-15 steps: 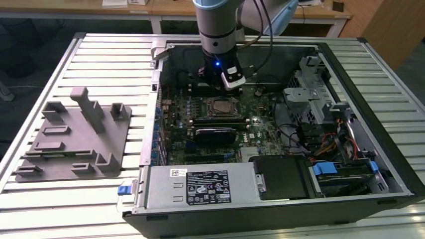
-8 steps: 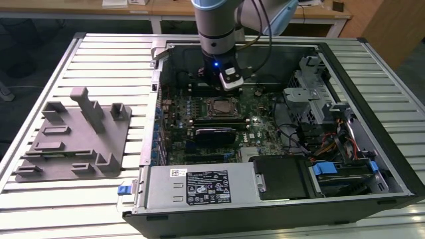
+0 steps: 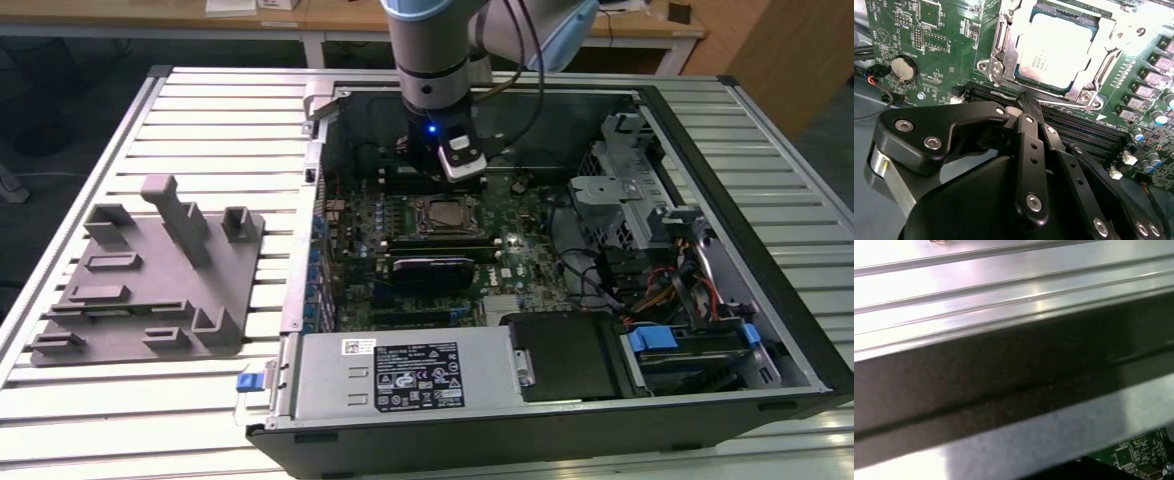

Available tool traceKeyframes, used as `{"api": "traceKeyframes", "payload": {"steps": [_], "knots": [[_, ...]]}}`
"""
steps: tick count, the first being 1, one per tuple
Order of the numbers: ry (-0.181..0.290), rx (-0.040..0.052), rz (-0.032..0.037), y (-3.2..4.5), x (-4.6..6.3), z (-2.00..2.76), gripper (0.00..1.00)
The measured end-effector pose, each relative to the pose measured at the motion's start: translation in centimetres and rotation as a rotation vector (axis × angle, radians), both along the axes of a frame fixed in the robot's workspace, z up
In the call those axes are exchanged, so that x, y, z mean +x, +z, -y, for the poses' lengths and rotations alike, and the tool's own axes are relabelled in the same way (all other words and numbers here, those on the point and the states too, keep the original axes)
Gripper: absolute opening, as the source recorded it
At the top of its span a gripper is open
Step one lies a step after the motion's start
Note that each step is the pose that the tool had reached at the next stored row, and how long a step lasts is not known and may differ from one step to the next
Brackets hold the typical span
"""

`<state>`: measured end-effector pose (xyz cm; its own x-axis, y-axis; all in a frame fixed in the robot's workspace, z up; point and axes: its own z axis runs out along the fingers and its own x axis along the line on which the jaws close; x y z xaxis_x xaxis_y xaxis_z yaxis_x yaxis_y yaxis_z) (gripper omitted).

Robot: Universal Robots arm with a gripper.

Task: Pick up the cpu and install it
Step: 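Install the first cpu locking lever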

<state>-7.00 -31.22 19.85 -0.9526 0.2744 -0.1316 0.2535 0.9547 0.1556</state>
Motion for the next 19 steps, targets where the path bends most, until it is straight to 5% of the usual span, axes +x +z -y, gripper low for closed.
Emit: {"api": "traceKeyframes", "payload": {"steps": [8, 19], "knots": [[-0.009, -0.0013, -0.0001, -0.24, -0.01, -0.07, 0.11], [-0.018, -0.0156, 0.0004, -0.52, -0.01, -0.07, 0.11]]}}
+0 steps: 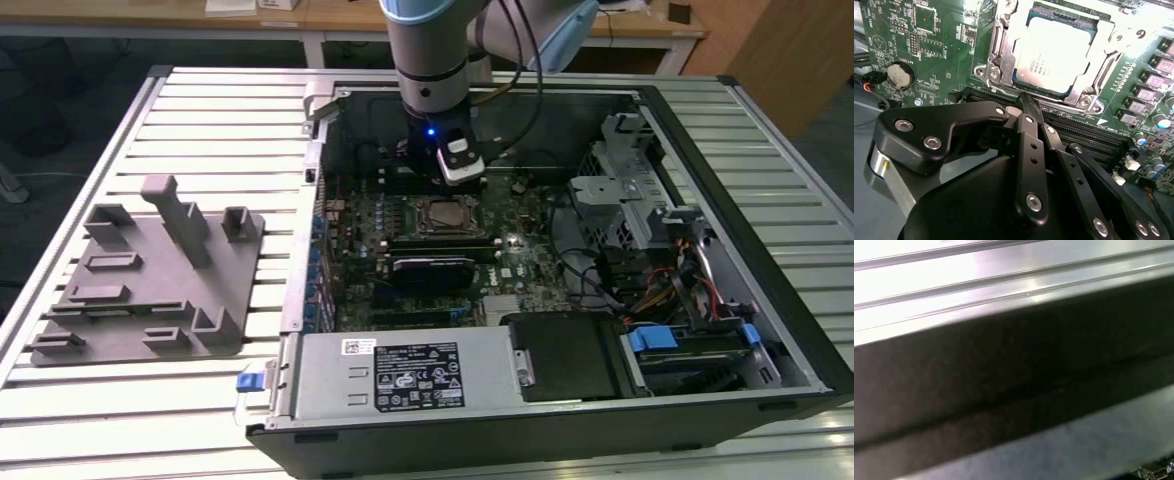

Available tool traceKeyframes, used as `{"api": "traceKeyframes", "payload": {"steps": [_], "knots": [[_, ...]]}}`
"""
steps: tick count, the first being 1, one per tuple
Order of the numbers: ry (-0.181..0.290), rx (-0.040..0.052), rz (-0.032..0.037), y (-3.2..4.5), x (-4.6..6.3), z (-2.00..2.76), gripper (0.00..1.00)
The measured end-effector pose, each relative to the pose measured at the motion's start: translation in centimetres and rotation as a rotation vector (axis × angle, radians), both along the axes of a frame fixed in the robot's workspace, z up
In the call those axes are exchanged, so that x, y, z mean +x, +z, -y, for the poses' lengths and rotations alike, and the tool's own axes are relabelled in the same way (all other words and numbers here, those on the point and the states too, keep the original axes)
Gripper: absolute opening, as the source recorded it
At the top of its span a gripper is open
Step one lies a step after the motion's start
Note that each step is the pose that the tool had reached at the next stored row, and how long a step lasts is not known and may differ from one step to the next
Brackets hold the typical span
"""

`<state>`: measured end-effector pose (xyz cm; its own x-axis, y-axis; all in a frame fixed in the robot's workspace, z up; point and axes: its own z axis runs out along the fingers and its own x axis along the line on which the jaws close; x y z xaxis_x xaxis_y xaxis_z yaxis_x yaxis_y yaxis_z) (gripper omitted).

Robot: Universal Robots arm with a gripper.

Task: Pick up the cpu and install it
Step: 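Install the first cpu locking lever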

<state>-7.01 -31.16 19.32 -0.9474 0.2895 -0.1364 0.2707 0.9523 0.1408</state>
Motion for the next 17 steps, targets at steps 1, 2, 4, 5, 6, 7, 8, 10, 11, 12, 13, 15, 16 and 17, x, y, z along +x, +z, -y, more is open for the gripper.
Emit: {"api": "traceKeyframes", "payload": {"steps": [1, 2, 4, 5, 6, 7, 8, 10, 11, 12, 13, 15, 16, 17], "knots": [[0.000, 0.0000, -0.0001, -0.01, 0.00, 0.00, 0.11], [0.000, 0.0010, -0.0003, -0.01, 0.01, 0.00, 0.11], [0.000, 0.0141, -0.0004, -0.02, 0.08, 0.01, 0.11], [0.000, 0.0221, -0.0002, -0.02, 0.11, 0.01, 0.11], [0.000, 0.0290, -0.0001, -0.03, 0.14, 0.00, 0.11], [0.000, 0.0316, -0.0001, -0.03, 0.16, 0.00, 0.11], [0.000, 0.0317, -0.0001, -0.03, 0.16, 0.00, 0.11], [0.000, 0.0319, 0.0000, -0.03, 0.16, 0.00, 0.11], [0.000, 0.0319, 0.0001, -0.02, 0.17, 0.00, 0.11], [0.000, 0.0320, 0.0003, 0.02, 0.17, 0.00, 0.11], [0.000, 0.0318, 0.0007, 0.07, 0.18, -0.01, 0.11], [0.000, 0.0293, 0.0000, 0.38, 0.17, 0.00, 0.11], [0.000, 0.0286, 0.0000, 0.56, 0.17, 0.00, 0.11], [0.000, 0.0281, 0.0001, 0.75, 0.17, 0.00, 0.11]]}}
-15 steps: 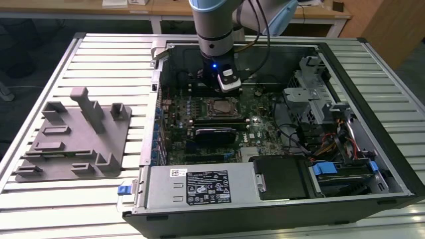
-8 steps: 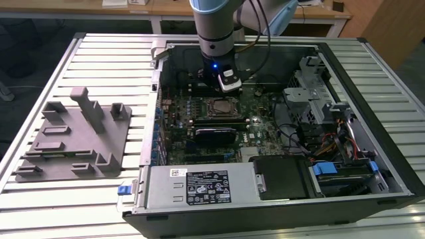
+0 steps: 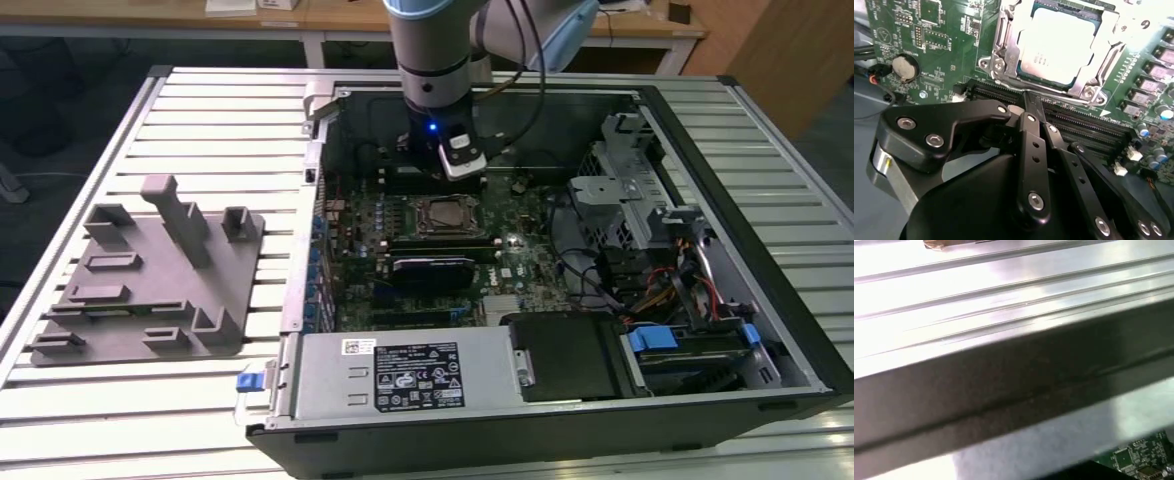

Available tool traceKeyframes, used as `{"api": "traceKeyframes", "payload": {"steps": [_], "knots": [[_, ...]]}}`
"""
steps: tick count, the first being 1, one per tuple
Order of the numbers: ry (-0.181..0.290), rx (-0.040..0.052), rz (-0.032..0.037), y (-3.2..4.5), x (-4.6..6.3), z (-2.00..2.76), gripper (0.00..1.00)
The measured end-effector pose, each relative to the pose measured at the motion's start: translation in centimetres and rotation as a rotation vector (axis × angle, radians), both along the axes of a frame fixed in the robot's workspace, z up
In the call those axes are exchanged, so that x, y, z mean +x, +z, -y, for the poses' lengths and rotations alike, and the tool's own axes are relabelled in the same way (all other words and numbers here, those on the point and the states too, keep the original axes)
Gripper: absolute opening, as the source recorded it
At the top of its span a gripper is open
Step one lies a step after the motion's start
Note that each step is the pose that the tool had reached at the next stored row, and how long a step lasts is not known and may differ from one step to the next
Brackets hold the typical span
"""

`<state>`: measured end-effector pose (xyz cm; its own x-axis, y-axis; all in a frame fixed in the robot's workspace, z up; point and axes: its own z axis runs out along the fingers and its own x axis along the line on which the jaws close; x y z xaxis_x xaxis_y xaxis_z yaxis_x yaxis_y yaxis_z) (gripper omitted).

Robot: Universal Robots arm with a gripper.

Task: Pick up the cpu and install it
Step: 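Install the first cpu locking lever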

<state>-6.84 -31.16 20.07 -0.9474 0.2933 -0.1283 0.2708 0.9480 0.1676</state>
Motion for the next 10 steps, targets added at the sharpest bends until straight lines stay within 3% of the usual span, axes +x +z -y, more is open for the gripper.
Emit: {"api": "traceKeyframes", "payload": {"steps": [7, 8, 10], "knots": [[0.000, -0.0038, 0.0000, 1.50, 0.0, 0.00, 0.11], [0.000, -0.0113, 0.0003, 1.54, 0.0, -0.01, 0.11], [-0.001, -0.0348, -0.0002, 1.56, 0.0, -0.02, 0.11]]}}
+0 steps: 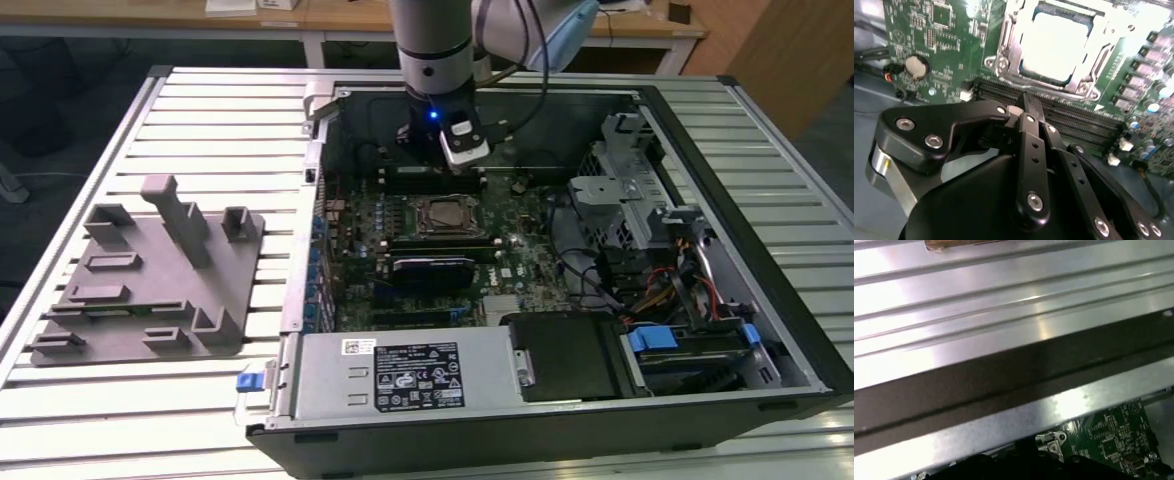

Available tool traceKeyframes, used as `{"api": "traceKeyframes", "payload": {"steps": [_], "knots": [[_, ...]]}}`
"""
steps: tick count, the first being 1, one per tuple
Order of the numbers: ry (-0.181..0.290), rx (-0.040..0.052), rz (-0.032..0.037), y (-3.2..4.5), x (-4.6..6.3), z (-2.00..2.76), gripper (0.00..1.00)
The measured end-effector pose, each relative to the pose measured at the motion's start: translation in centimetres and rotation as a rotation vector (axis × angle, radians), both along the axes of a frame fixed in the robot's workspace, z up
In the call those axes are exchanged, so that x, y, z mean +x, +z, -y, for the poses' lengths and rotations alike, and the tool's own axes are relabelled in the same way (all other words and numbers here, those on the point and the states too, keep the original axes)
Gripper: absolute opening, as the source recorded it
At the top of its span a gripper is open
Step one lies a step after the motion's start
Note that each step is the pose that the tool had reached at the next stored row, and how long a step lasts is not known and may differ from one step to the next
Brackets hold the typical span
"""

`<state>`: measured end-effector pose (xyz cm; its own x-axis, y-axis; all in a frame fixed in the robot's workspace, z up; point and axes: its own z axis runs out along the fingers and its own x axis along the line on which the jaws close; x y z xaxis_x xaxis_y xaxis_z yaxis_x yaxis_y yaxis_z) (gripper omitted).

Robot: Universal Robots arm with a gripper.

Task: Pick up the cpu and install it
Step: 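Install the first cpu locking lever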

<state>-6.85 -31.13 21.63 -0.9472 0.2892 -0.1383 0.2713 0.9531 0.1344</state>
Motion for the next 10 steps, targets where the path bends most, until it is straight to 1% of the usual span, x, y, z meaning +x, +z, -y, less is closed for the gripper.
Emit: {"api": "traceKeyframes", "payload": {"steps": [2, 3, 4, 6, 7, 8, 9, 10], "knots": [[-0.003, -0.0192, -0.0018, 0.00, 0.01, 0.00, 0.11], [-0.004, -0.0326, -0.0042, 0.01, 0.02, 0.00, 0.11], [-0.005, -0.0428, -0.0074, 0.01, 0.05, 0.00, 0.11], [-0.008, -0.0641, -0.0176, 0.02, 0.14, 0.00, 0.11], [-0.010, -0.0733, -0.0213, 0.03, 0.17, 0.01, 0.11], [-0.012, -0.0814, -0.0244, 0.03, 0.19, 0.03, 0.11], [-0.013, -0.0866, -0.0265, 0.02, 0.21, 0.08, 0.11], [-0.013, -0.0880, -0.0293, 0.04, 0.24, 0.19, 0.11]]}}
